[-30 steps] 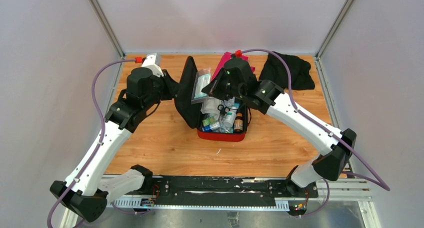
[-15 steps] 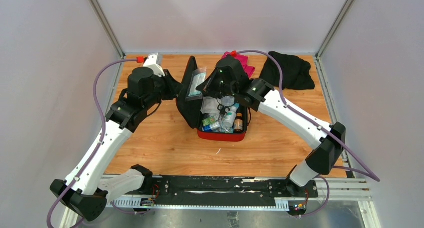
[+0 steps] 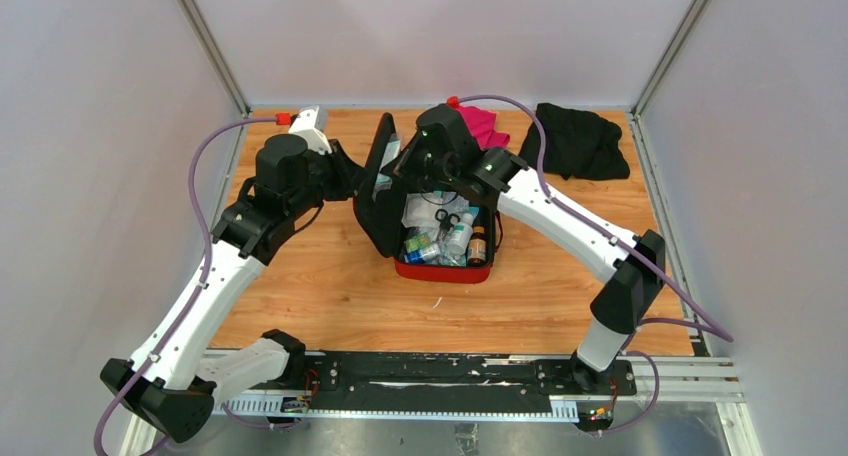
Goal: Organize the medicine kit
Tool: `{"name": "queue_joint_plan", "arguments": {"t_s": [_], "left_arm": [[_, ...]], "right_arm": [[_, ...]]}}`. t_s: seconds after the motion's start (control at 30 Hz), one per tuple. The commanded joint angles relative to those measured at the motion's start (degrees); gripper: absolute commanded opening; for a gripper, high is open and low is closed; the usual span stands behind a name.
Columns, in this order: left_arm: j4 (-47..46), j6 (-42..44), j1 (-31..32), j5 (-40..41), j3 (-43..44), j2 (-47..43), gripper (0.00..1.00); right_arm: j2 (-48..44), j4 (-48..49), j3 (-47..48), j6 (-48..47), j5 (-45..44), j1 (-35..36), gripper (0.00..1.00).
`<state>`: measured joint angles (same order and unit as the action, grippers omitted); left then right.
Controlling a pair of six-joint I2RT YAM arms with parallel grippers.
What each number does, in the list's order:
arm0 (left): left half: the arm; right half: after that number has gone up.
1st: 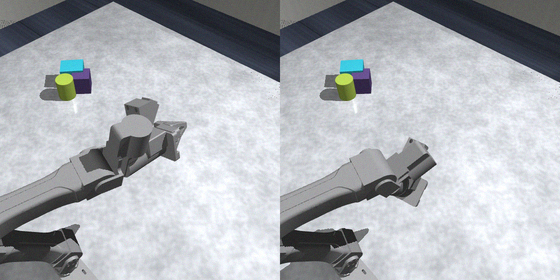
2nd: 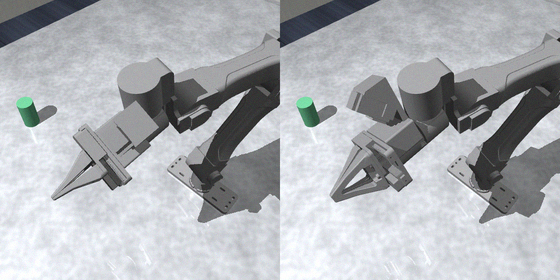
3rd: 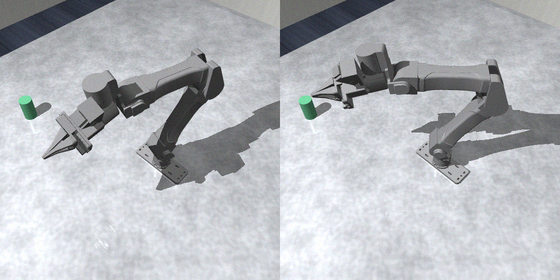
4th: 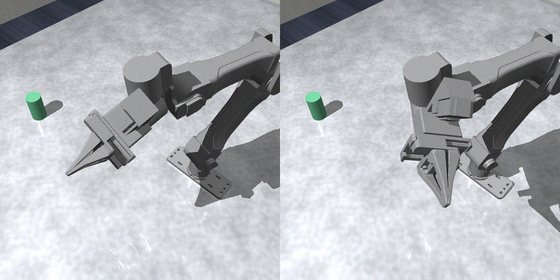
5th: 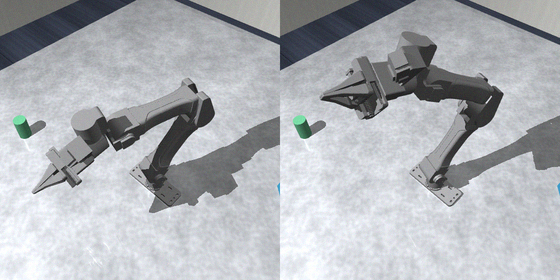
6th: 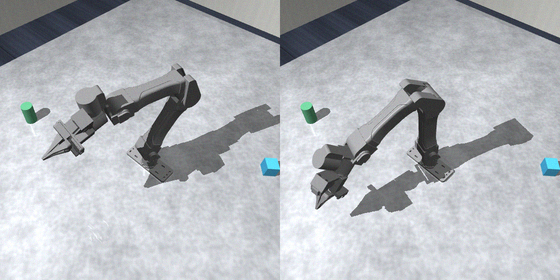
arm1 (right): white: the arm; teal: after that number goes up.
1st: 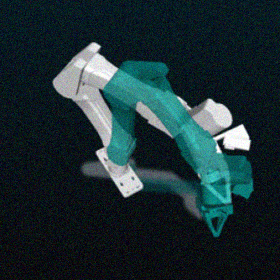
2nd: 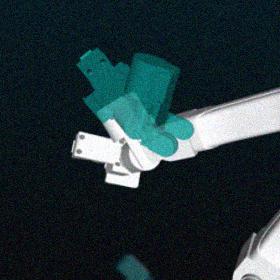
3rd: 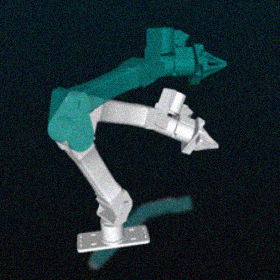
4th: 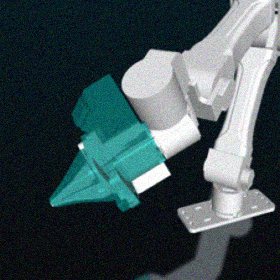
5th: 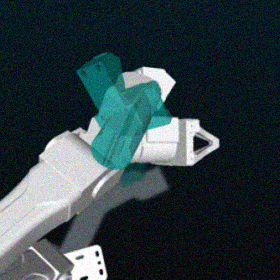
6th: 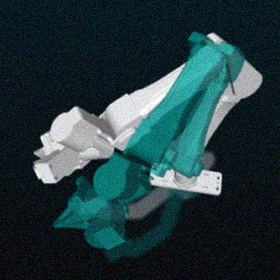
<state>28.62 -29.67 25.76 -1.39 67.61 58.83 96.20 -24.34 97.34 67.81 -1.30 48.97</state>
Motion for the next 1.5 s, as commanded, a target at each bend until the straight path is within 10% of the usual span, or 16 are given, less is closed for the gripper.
{"name": "queue_joint_plan", "arguments": {"t_s": [0.0,0.7,1.47], "left_arm": [[2.4,1.9,0.9,-2.8,0.2,0.9,0.00],[2.5,2.8,0.9,-2.6,-1.4,0.0,0.00],[2.3,2.8,0.9,-2.2,-1.7,0.4,0.00]], "right_arm": [[2.4,-1.8,3.1,0.1,1.3,-0.6,0.00],[3.2,-5.7,5.2,-5.5,-1.4,-0.6,0.46],[9.1,-14.1,14.6,-19.7,-1.4,-2.9,0.47]]}}
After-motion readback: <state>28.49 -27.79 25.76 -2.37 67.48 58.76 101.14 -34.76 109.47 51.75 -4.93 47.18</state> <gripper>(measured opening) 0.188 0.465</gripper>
